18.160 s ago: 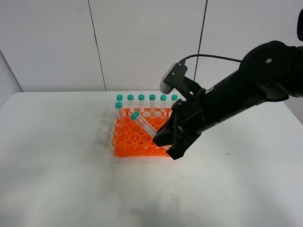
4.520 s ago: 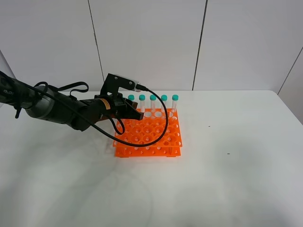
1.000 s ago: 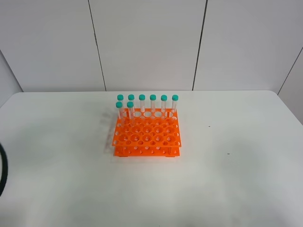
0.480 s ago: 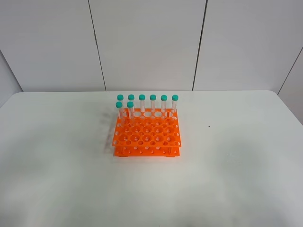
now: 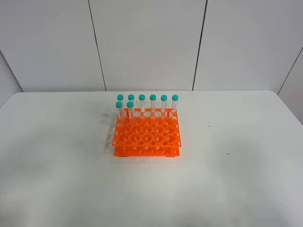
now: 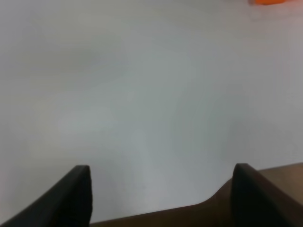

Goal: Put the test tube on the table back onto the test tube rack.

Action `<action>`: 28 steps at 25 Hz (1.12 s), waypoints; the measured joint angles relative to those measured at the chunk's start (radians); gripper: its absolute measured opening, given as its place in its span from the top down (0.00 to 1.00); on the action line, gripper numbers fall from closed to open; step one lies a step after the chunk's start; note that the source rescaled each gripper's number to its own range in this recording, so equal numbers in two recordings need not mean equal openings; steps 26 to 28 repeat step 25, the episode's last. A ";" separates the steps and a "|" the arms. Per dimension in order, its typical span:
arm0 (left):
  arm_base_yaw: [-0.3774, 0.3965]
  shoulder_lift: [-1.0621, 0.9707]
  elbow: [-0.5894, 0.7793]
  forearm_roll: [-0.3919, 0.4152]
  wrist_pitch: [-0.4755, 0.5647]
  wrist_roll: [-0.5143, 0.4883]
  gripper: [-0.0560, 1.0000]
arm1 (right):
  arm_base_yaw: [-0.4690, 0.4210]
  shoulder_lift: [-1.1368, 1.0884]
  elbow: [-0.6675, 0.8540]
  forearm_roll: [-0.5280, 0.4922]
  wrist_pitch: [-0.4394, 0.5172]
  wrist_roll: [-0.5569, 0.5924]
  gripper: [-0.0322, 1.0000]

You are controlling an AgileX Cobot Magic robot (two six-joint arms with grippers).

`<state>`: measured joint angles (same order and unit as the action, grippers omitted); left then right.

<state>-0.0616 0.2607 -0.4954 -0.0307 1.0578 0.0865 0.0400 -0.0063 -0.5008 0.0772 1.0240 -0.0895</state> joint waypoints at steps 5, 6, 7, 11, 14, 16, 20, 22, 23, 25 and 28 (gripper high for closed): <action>0.003 -0.038 0.000 -0.009 0.000 0.000 0.13 | 0.000 0.000 0.000 0.003 0.000 0.000 0.00; 0.003 -0.063 0.000 -0.009 0.000 0.000 0.13 | 0.000 0.000 0.000 0.003 0.000 0.000 0.00; 0.003 -0.092 0.000 -0.009 0.000 0.000 0.13 | 0.000 0.000 0.000 0.003 0.000 0.000 0.00; 0.003 -0.227 0.000 -0.009 0.000 0.000 0.13 | 0.000 0.000 0.000 0.003 0.000 0.000 0.00; 0.003 -0.263 0.000 -0.010 0.001 0.000 0.13 | 0.000 0.000 0.000 0.003 0.000 0.000 0.00; 0.003 -0.263 0.000 -0.011 0.001 0.000 0.13 | 0.000 0.000 0.000 0.003 0.000 0.000 0.00; 0.003 -0.263 0.000 -0.012 0.001 0.000 0.13 | 0.000 0.000 0.000 0.003 0.000 0.000 0.00; 0.003 -0.263 0.000 -0.012 0.001 0.000 0.13 | 0.000 0.000 0.000 0.003 0.000 0.000 0.00; 0.003 -0.263 0.000 -0.012 0.001 0.000 0.13 | 0.000 0.000 0.000 0.003 0.000 0.000 0.00; 0.003 -0.263 0.000 -0.012 0.001 0.000 0.13 | 0.000 0.000 0.000 0.003 0.000 0.000 0.00; 0.003 -0.263 0.000 -0.012 0.001 0.000 0.13 | 0.000 0.000 0.000 0.003 0.000 0.000 0.00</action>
